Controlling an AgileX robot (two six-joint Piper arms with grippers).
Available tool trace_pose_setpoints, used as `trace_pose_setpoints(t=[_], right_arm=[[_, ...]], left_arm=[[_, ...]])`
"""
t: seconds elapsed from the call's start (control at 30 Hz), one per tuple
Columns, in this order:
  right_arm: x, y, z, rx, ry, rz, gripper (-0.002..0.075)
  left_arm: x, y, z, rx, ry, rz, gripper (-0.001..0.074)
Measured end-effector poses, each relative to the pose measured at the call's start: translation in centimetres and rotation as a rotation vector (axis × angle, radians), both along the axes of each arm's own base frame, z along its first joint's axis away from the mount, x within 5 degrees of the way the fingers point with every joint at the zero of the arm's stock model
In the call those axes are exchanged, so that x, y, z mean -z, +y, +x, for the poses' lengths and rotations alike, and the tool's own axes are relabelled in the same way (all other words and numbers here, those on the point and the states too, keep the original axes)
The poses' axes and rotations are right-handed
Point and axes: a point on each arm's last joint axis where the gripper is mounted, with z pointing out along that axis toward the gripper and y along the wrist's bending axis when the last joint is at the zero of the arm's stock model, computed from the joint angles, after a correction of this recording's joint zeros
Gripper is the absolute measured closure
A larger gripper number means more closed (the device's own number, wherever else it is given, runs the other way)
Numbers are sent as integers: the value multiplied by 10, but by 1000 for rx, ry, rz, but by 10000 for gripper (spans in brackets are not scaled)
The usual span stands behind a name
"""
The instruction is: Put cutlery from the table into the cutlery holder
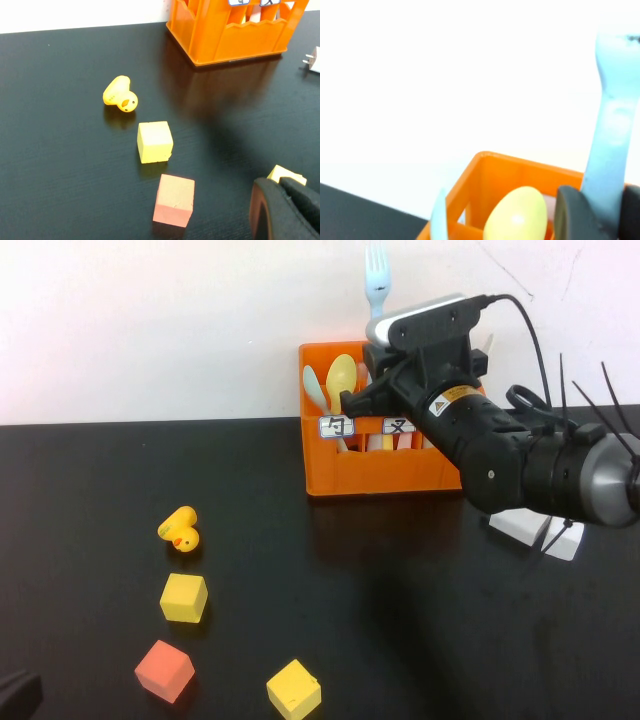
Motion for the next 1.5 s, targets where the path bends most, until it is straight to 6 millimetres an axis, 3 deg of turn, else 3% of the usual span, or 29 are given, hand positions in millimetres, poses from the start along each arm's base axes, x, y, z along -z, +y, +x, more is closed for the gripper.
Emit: trace_pose_setpoints(t=[0.1,0.27,0.33,0.53,0.6,0.7,0.87,0.97,1.1,1.3,1.5], right_arm=[[3,0,0,-5,27,-7,513],[4,-1,0,9,50,9,289],[4,-1,0,17,52,19,257],[-3,-3,-1,22,26,1,234],[-18,-5,-4,17,-16,-19,250],[-61,-11,-16,-1,-111,-41,349],[-139,-27,-58,-111,-205,-154,631],[-169,-40,-88,-187,-176,-256,699],[-187,-61,-128,-266,-75,-433,722],[-174,-102,-186,-276,-44,-553,727],[-134,-144,-252,-277,-40,-566,728]], left_arm=[[0,0,0,0,0,0,736],[0,0,0,0,0,0,736],[0,0,0,0,0,0,736],[0,0,0,0,0,0,736],[0,0,0,0,0,0,736],[0,0,0,0,0,0,736],[-1,-1,0,4,-13,-8,736],[-3,-1,1,8,-28,-16,736],[-5,-2,1,15,-53,-35,736],[-7,-4,1,25,-57,-74,736],[-8,-5,1,28,-68,-90,736]])
